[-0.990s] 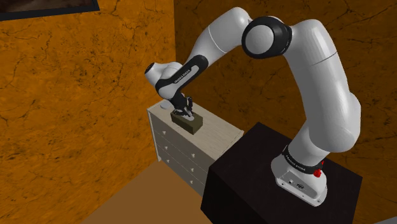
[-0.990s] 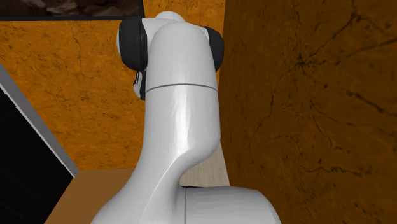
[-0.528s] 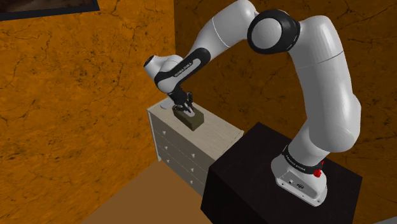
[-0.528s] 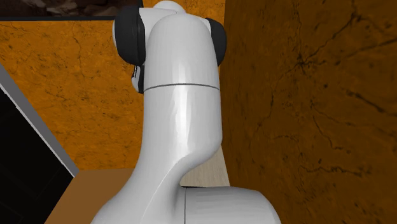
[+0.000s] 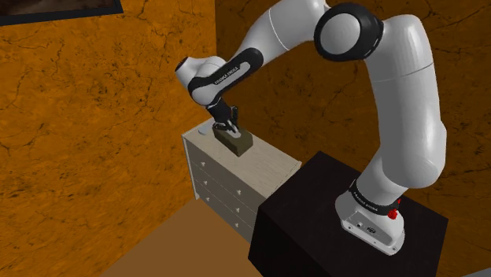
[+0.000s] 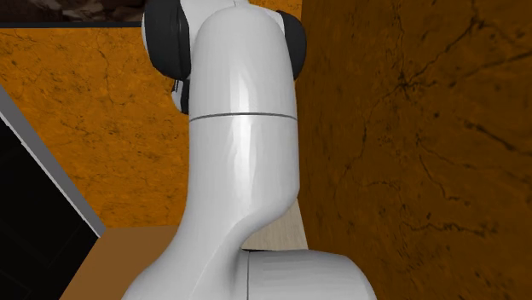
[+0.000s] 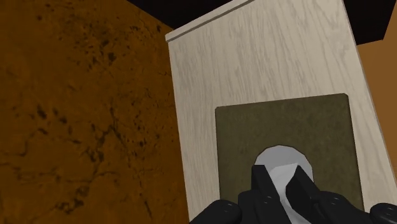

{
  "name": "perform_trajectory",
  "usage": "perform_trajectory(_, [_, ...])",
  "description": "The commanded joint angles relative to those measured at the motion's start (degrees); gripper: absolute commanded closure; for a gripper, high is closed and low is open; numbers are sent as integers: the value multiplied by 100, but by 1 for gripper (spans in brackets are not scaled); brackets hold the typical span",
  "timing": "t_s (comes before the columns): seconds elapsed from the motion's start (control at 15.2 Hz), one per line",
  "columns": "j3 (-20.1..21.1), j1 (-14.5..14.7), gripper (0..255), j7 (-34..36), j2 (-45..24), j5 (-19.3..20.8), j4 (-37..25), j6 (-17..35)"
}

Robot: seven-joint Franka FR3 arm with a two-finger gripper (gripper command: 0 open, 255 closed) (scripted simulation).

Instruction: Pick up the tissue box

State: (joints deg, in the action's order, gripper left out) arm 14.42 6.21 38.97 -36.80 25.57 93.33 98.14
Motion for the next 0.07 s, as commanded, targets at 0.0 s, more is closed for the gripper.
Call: perform_trajectory(0.0, [3,-4,255,-15,30,-8,-4,-33])
